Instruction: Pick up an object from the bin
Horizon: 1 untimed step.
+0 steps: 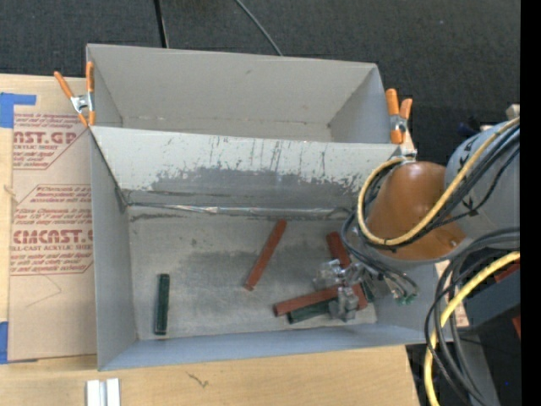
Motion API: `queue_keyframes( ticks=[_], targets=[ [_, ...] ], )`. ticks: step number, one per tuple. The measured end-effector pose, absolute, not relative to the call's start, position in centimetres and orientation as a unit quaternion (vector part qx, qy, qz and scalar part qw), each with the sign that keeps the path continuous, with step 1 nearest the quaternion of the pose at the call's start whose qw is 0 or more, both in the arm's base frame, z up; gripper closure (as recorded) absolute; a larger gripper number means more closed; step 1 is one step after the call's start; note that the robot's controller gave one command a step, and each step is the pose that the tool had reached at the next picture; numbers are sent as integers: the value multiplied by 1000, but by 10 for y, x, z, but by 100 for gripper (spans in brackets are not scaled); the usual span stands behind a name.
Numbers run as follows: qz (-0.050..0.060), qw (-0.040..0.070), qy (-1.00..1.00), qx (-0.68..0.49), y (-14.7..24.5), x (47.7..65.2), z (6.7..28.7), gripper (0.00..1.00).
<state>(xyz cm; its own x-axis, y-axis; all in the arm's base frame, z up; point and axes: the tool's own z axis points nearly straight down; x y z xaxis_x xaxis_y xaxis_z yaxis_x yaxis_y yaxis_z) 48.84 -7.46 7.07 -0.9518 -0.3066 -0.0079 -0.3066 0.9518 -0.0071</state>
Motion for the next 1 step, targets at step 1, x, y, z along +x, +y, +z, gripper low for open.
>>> queue_keyframes(
  ticks=[1],
  targets=[
    [-2,5,987,-161,-73,489,74,100]
  ],
)
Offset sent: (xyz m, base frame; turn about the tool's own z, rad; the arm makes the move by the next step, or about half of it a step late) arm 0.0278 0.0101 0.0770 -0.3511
